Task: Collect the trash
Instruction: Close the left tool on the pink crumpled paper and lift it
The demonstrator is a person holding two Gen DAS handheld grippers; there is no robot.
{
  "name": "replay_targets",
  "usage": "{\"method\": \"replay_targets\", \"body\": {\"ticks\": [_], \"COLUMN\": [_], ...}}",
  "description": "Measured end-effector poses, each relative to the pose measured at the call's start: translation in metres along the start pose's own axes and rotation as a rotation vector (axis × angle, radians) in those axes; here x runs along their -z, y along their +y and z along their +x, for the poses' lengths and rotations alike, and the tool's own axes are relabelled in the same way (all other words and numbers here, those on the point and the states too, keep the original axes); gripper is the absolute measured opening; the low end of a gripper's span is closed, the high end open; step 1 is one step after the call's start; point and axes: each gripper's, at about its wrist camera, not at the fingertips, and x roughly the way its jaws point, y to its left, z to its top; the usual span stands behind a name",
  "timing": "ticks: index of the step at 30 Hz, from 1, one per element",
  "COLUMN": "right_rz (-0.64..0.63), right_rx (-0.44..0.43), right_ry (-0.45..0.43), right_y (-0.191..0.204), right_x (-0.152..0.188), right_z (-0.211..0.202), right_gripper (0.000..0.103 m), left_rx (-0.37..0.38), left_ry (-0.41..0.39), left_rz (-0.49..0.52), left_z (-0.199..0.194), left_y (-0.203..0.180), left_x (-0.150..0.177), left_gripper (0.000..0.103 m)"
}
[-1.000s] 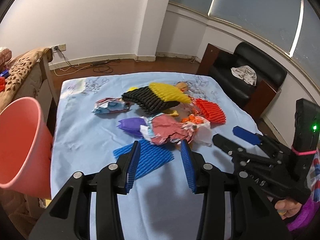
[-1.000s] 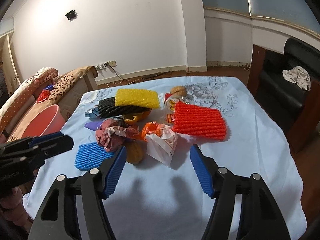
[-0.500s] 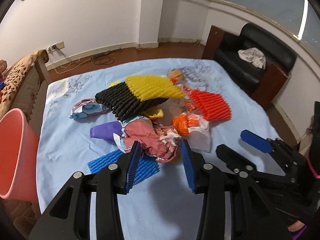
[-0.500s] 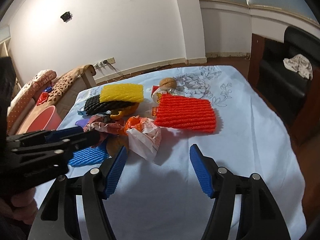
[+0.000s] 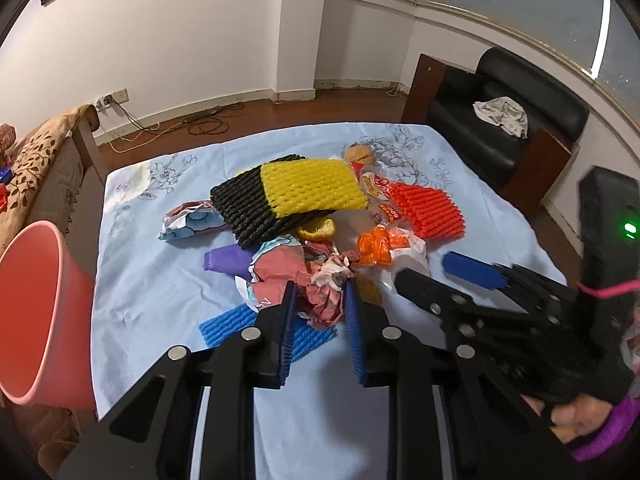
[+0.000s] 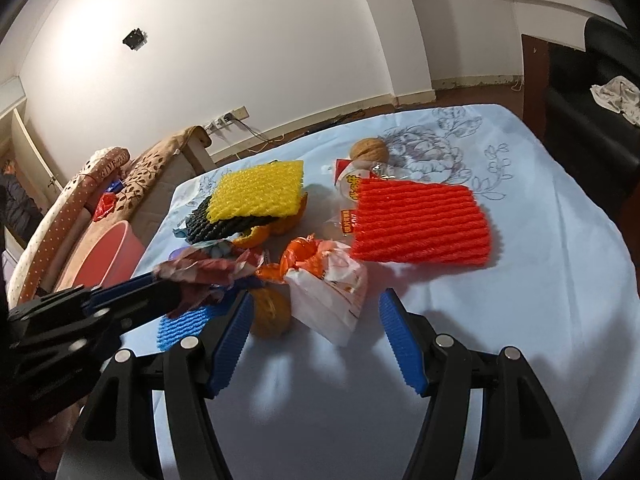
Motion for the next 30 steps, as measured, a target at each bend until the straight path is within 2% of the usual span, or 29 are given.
{"method": "replay_targets", "body": {"ticks": [3, 4, 8, 10, 13, 21, 30], "right_rz": [0.009, 0.015, 0.031, 0.027, 0.03, -0.017, -0.069], "right_rx": [-0.001, -0.002, -0.006, -0.004, -0.015, -0.036, -0.066], "right_ry": [0.018, 0.023, 0.051, 0.066, 0.078, 0.041, 0.019], "right_y": [-0.001, -0.002, -0.007, -0.008, -0.01, -0.007, 0.0], "right_x": [-0.002, -0.003, -0.004, -0.003, -0.002, 0.0, 0.0], "right_z": [0.006, 0.007, 0.011, 0.014, 0.016, -0.012, -0.037], "right_gripper": [0.063, 0.058, 0.049, 0.038, 0.027, 0.024, 0.024], "left_rx": [0.024, 0.035, 0.067, 0.073, 0.077, 0.098, 0.079], "left_ry": [0.002, -0.001, -0.014, -0.026, -0.034, -0.06, -0.107], "left_rz": [-0.014, -0.024, -0.056, -0.068, -0.083, -0.103, -0.157], "left_z": [-0.007, -0.011, -0.023, -0.028, -0.031, -0.043, -0.057], "left_y": [0.007, 0.009, 0.017, 0.019, 0.021, 0.026, 0.035], "left_x": [0.0, 0.0, 0.002, 0.004, 0.006, 0.006, 0.009], "left_gripper": [0.023, 0.023, 0.023, 0.023, 0.023, 0.023, 0.023]}}
